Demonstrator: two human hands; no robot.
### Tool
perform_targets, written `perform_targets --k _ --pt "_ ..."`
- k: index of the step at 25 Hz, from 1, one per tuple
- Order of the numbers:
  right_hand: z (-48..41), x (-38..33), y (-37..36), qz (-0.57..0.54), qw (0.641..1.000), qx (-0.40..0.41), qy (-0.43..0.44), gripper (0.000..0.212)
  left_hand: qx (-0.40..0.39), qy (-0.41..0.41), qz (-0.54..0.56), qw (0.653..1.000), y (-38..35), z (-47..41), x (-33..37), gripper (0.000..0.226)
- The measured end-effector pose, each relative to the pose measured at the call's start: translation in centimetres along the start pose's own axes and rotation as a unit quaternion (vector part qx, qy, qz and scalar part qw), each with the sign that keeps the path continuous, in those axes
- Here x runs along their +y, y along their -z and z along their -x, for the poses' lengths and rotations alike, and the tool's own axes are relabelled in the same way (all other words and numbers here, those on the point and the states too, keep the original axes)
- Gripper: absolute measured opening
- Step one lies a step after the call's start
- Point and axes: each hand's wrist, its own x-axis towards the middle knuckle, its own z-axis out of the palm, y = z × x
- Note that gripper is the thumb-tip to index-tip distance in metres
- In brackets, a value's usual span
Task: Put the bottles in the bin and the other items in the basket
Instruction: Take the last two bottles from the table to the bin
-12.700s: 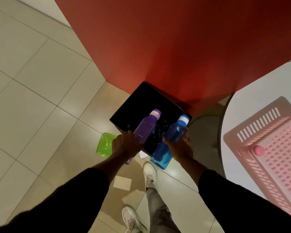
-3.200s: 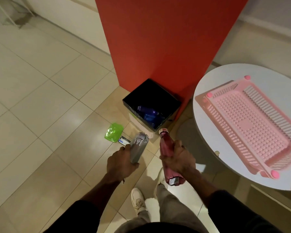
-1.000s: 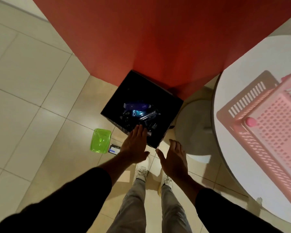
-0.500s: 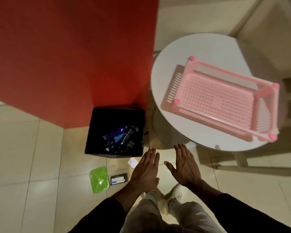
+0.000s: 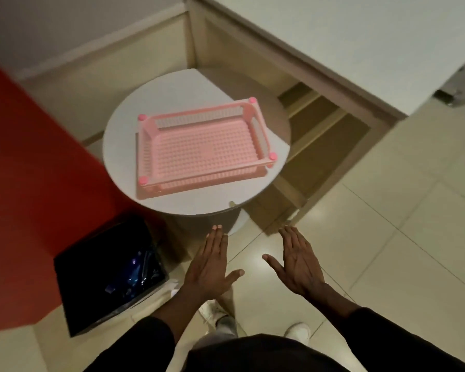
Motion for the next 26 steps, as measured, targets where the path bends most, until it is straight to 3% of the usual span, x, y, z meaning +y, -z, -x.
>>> perform_targets --k 9,18,26 --pt "11.6 20.3 3.6 -0.056 0.990 0.055 -0.114 0.096 0.001 -0.095 -0.053 0.994 -0.2 -3.2 23.9 0.108" --pt "15.1 30.9 5.4 -0.111 0.966 0.107 -0.208 0.096 0.037 -0.191 -0.088 0.977 1.6 -9.5 35.4 0.112" --pt "10.5 41.7 10.4 -0.093 0.953 0.138 -0.251 0.097 0.051 -0.257 -0.110 0.959 4.2 -21.6 44.2 0.111"
